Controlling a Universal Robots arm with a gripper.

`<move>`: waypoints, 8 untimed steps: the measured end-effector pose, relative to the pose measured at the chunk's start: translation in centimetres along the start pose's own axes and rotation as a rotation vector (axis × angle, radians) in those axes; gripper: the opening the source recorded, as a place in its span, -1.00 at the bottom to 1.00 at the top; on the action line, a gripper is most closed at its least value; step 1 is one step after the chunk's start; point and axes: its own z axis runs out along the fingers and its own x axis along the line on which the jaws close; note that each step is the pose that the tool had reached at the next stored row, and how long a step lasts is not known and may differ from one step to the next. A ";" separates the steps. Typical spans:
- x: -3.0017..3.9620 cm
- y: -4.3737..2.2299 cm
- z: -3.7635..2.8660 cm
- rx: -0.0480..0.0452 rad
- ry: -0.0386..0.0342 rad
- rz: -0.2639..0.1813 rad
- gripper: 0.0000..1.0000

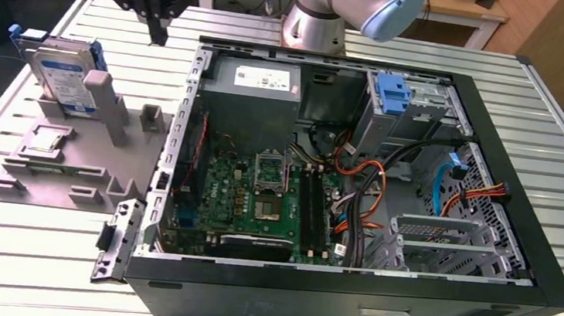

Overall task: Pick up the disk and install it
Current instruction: 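Reach for the disk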

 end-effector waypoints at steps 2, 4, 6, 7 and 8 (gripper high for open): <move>0.08 0.00 0.01 -0.0009 0.0004 0.000 -0.80; 0.23 0.06 0.02 -0.0026 0.0040 0.000 -0.80; 0.52 0.17 0.04 -0.0034 0.0129 0.001 -0.80; 0.72 0.22 0.06 -0.0039 0.0176 0.001 -0.80; 0.93 0.25 0.08 -0.0043 0.0219 0.001 -0.80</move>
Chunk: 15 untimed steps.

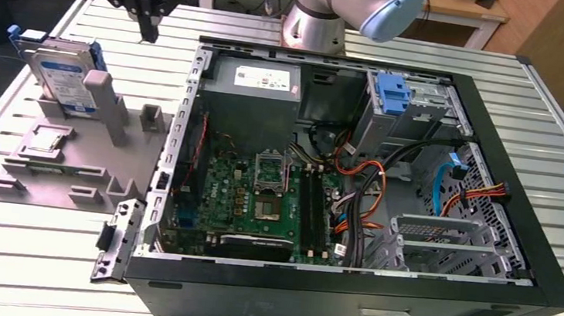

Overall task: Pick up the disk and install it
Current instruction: 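Reach for the disk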

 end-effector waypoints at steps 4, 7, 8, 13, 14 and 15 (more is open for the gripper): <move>0.79 0.18 0.13 -0.0001 0.0030 -0.002 -0.80; 1.35 0.29 0.23 0.0000 0.0032 -0.004 -0.80; 1.50 0.33 0.25 -0.0001 0.0033 -0.006 -0.80; 2.62 0.53 0.31 0.0000 0.0044 -0.008 -0.80; 3.00 0.64 0.34 0.0001 0.0044 -0.008 -0.80; 3.44 0.81 0.38 0.0000 0.0043 -0.008 -0.80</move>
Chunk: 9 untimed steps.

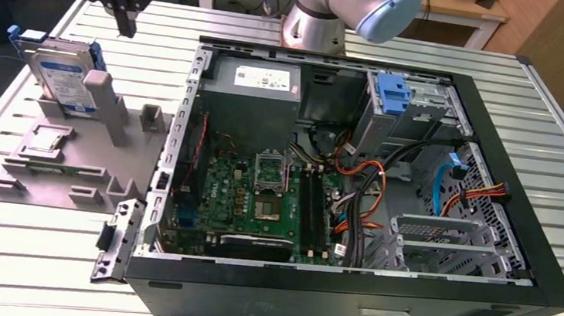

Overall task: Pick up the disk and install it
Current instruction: 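Reach for the disk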

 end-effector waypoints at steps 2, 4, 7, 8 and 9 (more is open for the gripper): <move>0.75 0.33 0.07 0.0001 0.0001 0.000 -0.80; 2.76 0.93 0.26 0.0001 0.0001 0.000 -0.80; 3.54 1.01 0.32 0.0000 0.0000 0.000 -0.80; 3.54 1.01 0.31 0.0000 0.0001 0.000 -0.80; 3.56 1.01 0.31 0.0001 0.0001 0.000 -0.80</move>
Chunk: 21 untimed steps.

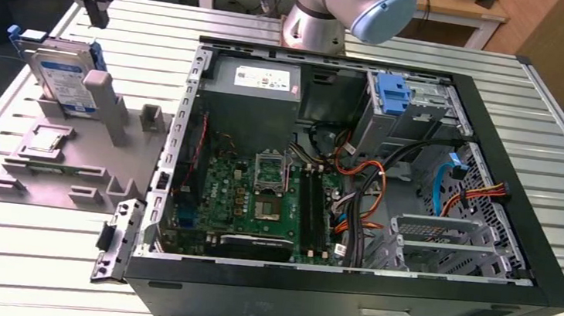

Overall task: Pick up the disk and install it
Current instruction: 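Reach for the disk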

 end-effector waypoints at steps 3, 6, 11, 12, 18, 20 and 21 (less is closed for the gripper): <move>0.01 0.00 0.00 0.0000 0.0000 0.000 -0.80; 0.02 0.00 0.00 0.0000 0.0001 0.000 -0.80; 0.22 0.07 0.00 0.0000 0.0001 0.000 -0.80; 0.34 0.11 0.00 0.0000 0.0001 0.000 -0.80; 1.71 0.34 0.04 0.0000 0.0001 0.000 -0.80; 2.27 0.45 0.06 0.0000 0.0003 0.000 -0.80; 2.57 0.50 0.07 0.0000 0.0005 0.000 -0.80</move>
